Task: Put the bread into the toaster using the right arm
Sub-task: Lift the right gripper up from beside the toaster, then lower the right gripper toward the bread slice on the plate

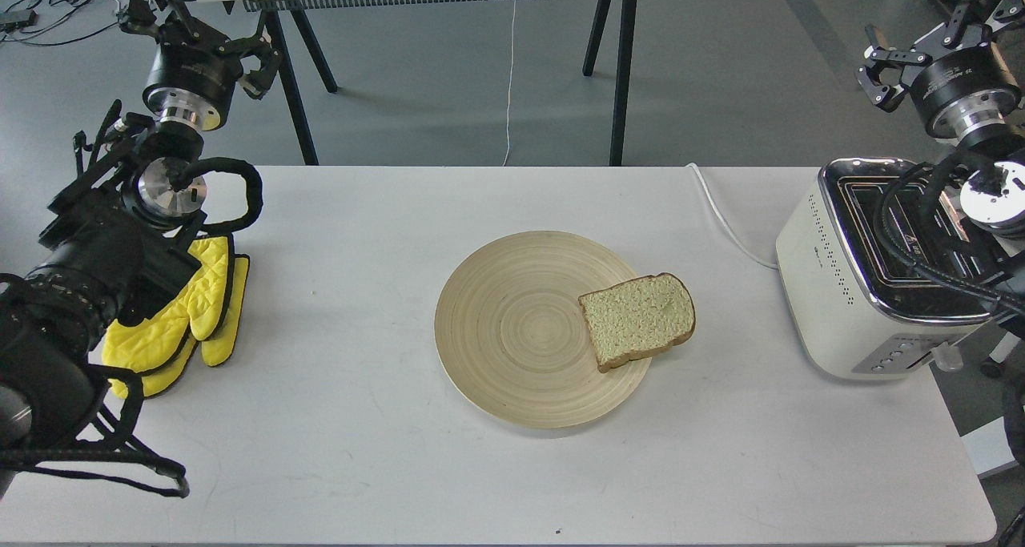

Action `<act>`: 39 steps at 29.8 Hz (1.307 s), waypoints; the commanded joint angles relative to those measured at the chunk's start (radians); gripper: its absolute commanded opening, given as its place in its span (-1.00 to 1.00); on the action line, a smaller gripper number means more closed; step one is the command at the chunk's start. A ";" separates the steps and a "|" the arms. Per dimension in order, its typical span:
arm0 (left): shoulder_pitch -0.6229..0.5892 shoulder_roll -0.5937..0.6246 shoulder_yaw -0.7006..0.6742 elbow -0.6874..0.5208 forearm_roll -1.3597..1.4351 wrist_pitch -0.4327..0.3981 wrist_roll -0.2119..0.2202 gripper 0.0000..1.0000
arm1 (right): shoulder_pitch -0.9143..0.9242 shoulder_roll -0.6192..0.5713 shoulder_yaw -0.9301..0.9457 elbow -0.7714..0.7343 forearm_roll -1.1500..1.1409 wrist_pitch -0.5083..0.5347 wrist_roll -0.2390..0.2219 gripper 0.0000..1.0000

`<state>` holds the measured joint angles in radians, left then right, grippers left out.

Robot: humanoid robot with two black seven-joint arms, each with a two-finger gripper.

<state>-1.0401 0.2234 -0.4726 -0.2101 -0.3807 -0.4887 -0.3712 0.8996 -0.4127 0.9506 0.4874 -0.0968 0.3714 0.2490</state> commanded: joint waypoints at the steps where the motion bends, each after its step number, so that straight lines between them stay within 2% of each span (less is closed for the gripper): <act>1: 0.000 -0.001 0.000 0.000 0.002 0.000 0.006 1.00 | 0.001 0.018 -0.001 0.005 0.000 0.001 0.001 0.99; 7: 0.003 -0.001 0.000 0.000 0.002 0.000 -0.008 1.00 | -0.004 -0.021 -0.059 0.086 -0.023 -0.018 0.001 0.99; 11: 0.003 -0.001 -0.006 0.000 -0.001 0.000 -0.008 1.00 | 0.007 -0.176 -0.189 0.212 -0.128 -0.074 0.001 0.99; 18: 0.003 -0.001 -0.008 0.000 -0.001 0.000 -0.008 1.00 | 0.004 -0.434 -0.328 0.494 -0.447 -0.216 -0.002 0.97; 25: 0.003 -0.003 -0.008 0.000 -0.001 0.000 -0.009 1.00 | -0.002 -0.576 -0.400 0.765 -0.609 -0.307 -0.010 0.96; 29: 0.003 -0.003 -0.006 0.000 -0.001 0.000 -0.009 1.00 | -0.002 -0.609 -0.427 0.868 -0.665 -0.331 -0.013 0.96; 35: 0.003 -0.003 -0.003 0.000 -0.001 0.000 -0.008 1.00 | -0.010 -0.598 -0.510 0.908 -0.768 -0.348 -0.011 0.96; 39: 0.003 -0.003 -0.003 0.000 -0.001 0.000 -0.008 1.00 | -0.015 -0.528 -0.598 0.916 -0.785 -0.353 -0.008 0.96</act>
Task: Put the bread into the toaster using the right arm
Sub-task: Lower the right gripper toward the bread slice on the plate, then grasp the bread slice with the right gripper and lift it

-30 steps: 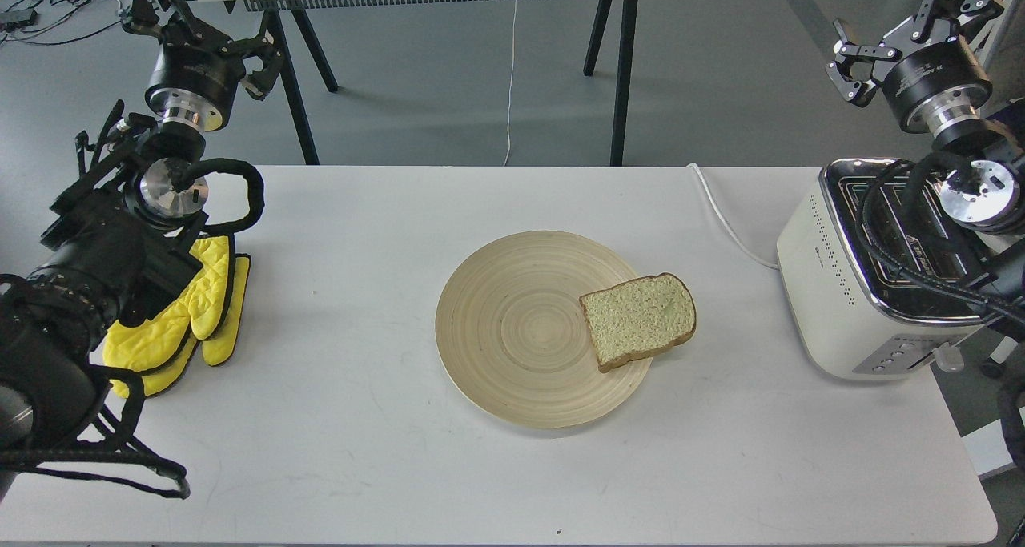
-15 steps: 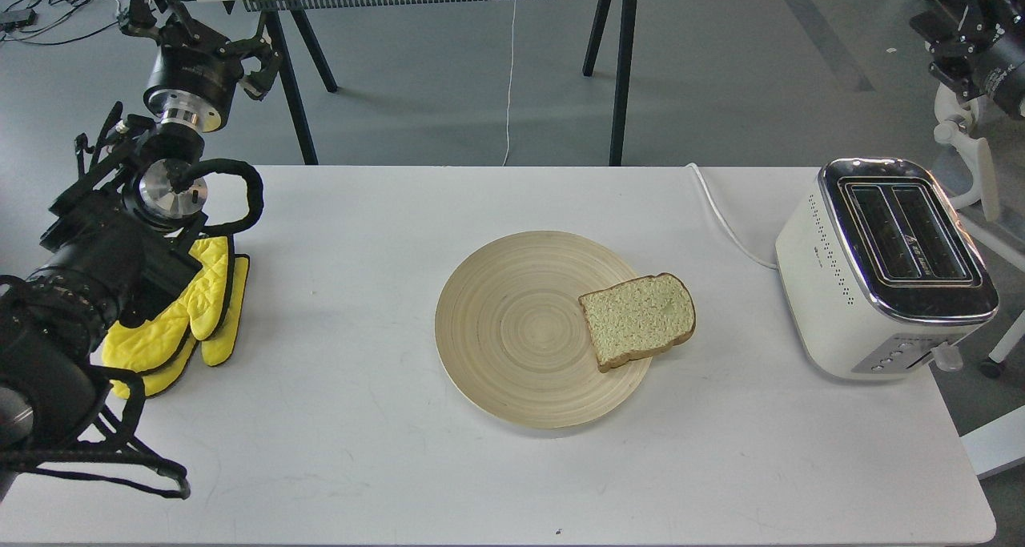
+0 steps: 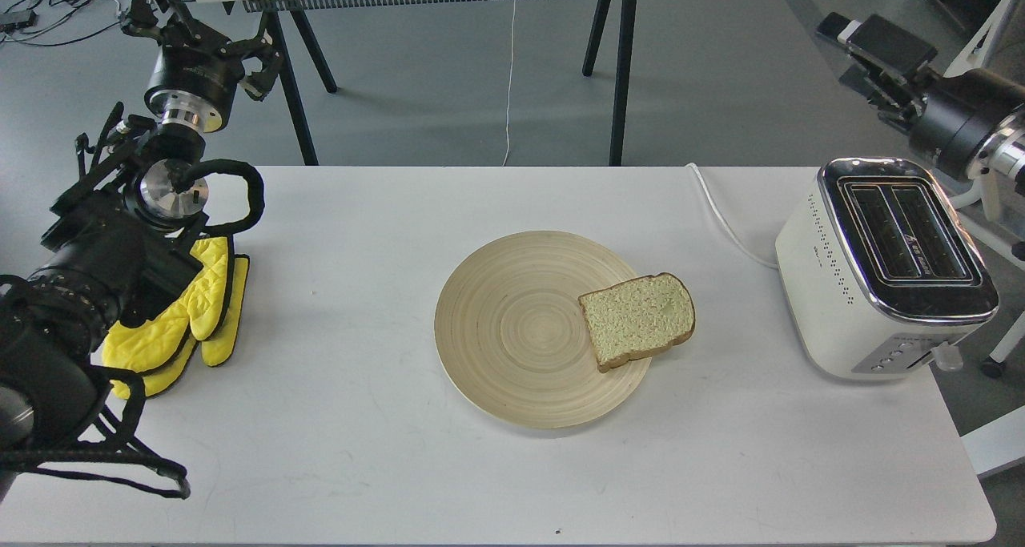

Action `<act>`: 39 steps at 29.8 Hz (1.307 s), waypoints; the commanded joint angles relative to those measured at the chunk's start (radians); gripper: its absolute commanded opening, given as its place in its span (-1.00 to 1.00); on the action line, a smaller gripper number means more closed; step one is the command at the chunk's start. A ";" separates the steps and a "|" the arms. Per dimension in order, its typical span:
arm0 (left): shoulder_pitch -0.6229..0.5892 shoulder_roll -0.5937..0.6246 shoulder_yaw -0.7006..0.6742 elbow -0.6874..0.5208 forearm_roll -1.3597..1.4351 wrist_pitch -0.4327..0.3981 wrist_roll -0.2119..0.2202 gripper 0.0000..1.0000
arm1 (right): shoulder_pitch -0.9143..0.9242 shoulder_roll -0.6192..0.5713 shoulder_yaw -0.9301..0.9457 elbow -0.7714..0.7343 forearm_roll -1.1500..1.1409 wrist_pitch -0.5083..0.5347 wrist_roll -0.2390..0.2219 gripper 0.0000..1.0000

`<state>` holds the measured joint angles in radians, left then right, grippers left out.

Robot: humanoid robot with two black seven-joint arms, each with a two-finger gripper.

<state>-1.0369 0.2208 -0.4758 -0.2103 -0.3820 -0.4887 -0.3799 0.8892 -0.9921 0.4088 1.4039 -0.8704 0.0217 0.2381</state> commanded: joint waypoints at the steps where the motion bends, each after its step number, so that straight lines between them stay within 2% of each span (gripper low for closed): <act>1: 0.000 0.000 0.000 0.000 0.000 0.000 0.001 1.00 | -0.009 0.075 -0.068 -0.012 -0.013 -0.003 0.004 0.95; 8: 0.001 0.000 0.000 -0.001 0.000 0.000 0.001 1.00 | -0.134 0.292 -0.082 -0.183 -0.021 -0.062 0.007 0.94; 20: 0.001 -0.001 0.000 -0.001 0.000 0.000 0.001 1.00 | -0.265 0.412 -0.133 -0.315 -0.018 -0.121 0.001 0.81; 22: 0.001 -0.001 0.000 -0.001 0.000 0.000 0.001 1.00 | -0.276 0.431 -0.133 -0.335 -0.015 -0.121 -0.002 0.73; 26: 0.000 -0.011 0.000 -0.001 0.000 0.000 0.001 1.00 | -0.294 0.446 -0.134 -0.338 -0.010 -0.120 -0.005 0.38; 31: 0.001 -0.012 0.002 -0.001 0.000 0.000 0.001 1.00 | -0.294 0.461 -0.145 -0.339 -0.015 -0.112 -0.022 0.11; 39: 0.001 -0.012 0.002 -0.001 0.000 0.000 0.000 1.00 | -0.296 0.474 -0.177 -0.336 -0.009 -0.114 -0.014 -0.03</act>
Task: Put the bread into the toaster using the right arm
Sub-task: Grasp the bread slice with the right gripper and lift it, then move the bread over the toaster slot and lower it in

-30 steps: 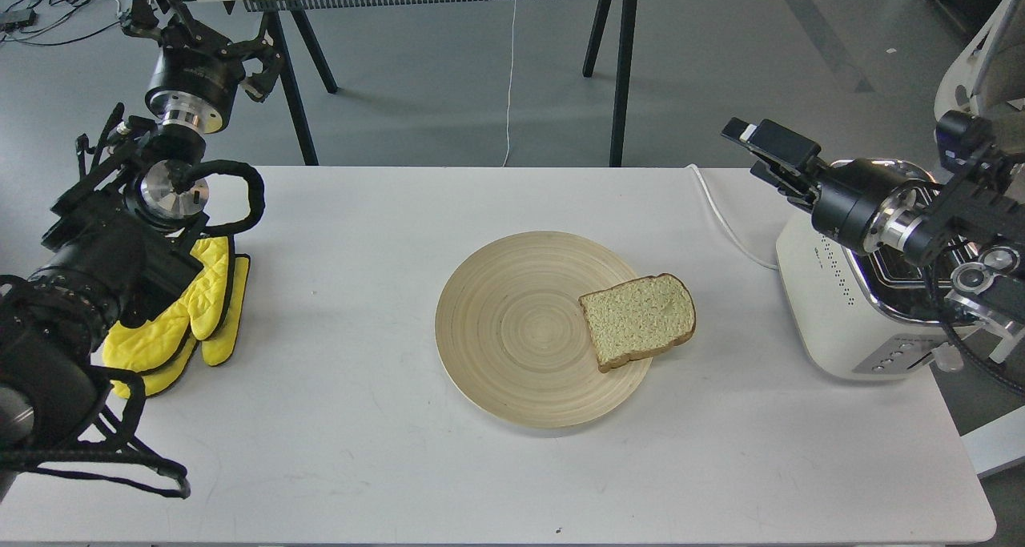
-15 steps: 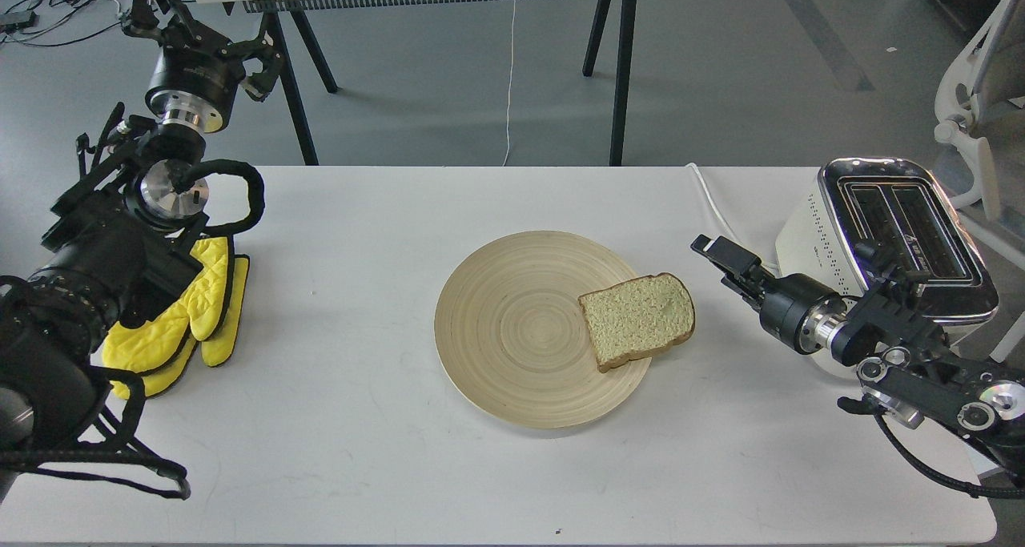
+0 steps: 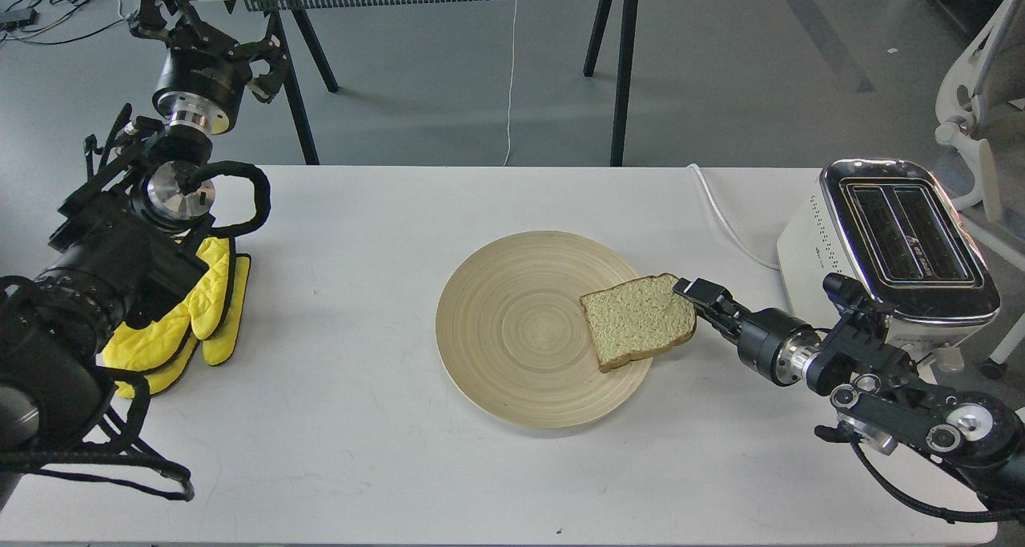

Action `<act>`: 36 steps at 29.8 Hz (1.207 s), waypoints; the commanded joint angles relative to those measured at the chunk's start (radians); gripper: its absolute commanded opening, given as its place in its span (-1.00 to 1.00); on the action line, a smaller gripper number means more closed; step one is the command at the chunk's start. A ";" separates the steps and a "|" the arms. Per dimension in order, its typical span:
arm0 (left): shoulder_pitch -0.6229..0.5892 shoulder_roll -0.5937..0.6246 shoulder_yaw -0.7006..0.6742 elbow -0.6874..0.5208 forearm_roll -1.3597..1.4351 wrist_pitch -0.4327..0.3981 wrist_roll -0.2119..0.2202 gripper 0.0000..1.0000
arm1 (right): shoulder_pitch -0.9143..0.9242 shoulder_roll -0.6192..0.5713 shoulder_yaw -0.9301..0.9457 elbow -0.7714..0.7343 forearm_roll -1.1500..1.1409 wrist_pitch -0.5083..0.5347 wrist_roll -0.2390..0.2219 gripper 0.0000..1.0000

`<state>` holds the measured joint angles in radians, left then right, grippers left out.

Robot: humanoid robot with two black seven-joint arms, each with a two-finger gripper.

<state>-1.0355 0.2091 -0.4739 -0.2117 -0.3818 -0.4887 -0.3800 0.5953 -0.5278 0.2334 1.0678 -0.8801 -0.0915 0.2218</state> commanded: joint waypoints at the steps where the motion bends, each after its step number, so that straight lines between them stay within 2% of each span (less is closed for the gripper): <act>1: 0.000 0.000 0.000 0.000 0.001 0.000 0.000 1.00 | 0.000 0.014 -0.002 -0.002 0.001 -0.001 0.002 -0.07; 3: 0.000 0.000 0.000 0.000 0.001 0.000 0.001 1.00 | 0.000 0.019 0.000 -0.002 0.001 -0.001 0.002 -0.18; 10: 0.000 0.000 0.000 0.000 0.000 0.000 0.001 1.00 | 0.003 0.019 0.003 0.008 0.004 -0.001 0.001 -0.84; 13: 0.000 0.000 0.000 0.000 0.001 0.000 0.001 1.00 | 0.011 0.023 0.004 0.011 0.004 -0.001 -0.004 -0.97; 18: 0.000 0.000 0.000 0.000 0.001 0.000 0.001 1.00 | 0.030 -0.030 0.032 0.084 0.004 -0.005 -0.002 -1.00; 25: 0.000 0.000 0.000 0.000 0.001 0.000 0.001 1.00 | 0.179 -0.338 0.064 0.325 0.003 -0.008 -0.004 -0.99; 30: 0.000 0.000 0.000 0.000 0.001 0.000 0.001 1.00 | 0.293 -0.552 0.063 0.370 -0.011 -0.005 -0.010 -0.99; 34: 0.000 0.000 0.000 0.000 0.001 0.000 0.001 1.00 | 0.339 -0.693 0.063 0.371 -0.074 0.004 -0.064 -0.97; 36: 0.000 -0.002 0.000 0.000 0.001 0.000 0.001 1.00 | 0.339 -0.745 0.055 0.373 -0.126 0.006 -0.075 -0.97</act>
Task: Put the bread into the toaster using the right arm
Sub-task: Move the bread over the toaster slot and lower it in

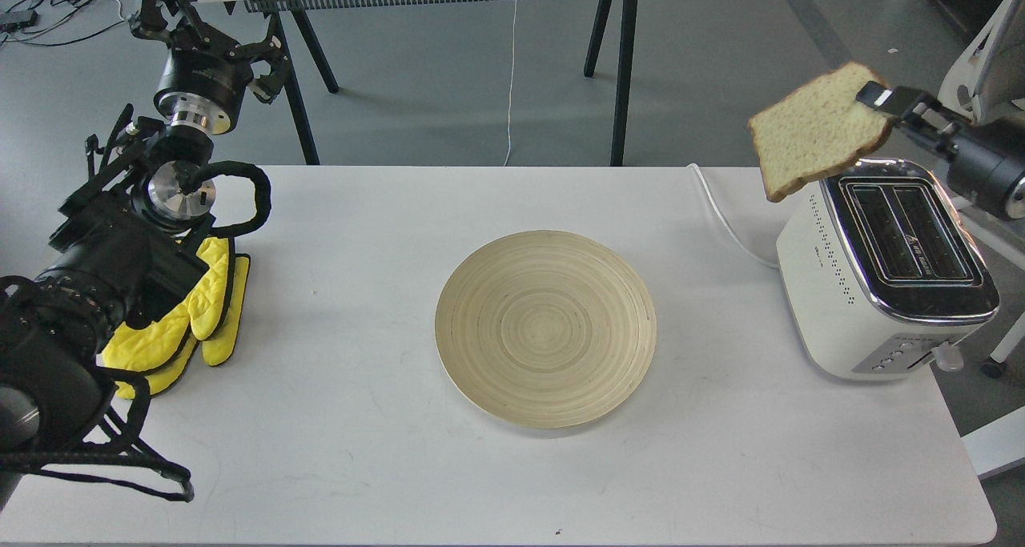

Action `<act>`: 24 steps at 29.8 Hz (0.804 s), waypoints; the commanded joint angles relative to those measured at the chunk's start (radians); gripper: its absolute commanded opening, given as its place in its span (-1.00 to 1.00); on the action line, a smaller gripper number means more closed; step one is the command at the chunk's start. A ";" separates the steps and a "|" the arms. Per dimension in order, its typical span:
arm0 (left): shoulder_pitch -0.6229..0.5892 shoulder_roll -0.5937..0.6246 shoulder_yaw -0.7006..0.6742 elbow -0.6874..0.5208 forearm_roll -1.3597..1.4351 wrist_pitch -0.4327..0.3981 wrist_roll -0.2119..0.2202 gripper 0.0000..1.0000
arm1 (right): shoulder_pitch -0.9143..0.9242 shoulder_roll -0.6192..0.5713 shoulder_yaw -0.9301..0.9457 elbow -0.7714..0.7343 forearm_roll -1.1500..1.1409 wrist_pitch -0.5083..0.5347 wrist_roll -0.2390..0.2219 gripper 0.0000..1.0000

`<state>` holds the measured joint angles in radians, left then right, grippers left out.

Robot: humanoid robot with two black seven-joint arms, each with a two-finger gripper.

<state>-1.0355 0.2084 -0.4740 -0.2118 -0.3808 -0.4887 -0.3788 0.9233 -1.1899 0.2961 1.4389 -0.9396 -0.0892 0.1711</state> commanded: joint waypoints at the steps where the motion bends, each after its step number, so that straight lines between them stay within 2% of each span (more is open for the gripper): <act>1: 0.000 -0.001 0.000 0.000 0.000 0.000 0.000 1.00 | 0.006 -0.105 -0.009 0.003 -0.092 0.003 -0.025 -0.97; 7: 0.002 -0.001 0.000 0.000 0.000 0.000 0.000 1.00 | -0.020 -0.177 -0.092 0.000 -0.237 0.002 -0.027 -0.96; 24: 0.002 -0.001 0.002 0.000 0.002 0.000 0.000 1.00 | -0.023 -0.123 -0.147 -0.008 -0.249 -0.007 -0.044 -0.96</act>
<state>-1.0339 0.2070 -0.4724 -0.2116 -0.3790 -0.4887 -0.3788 0.9005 -1.3289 0.1502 1.4340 -1.1891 -0.0969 0.1324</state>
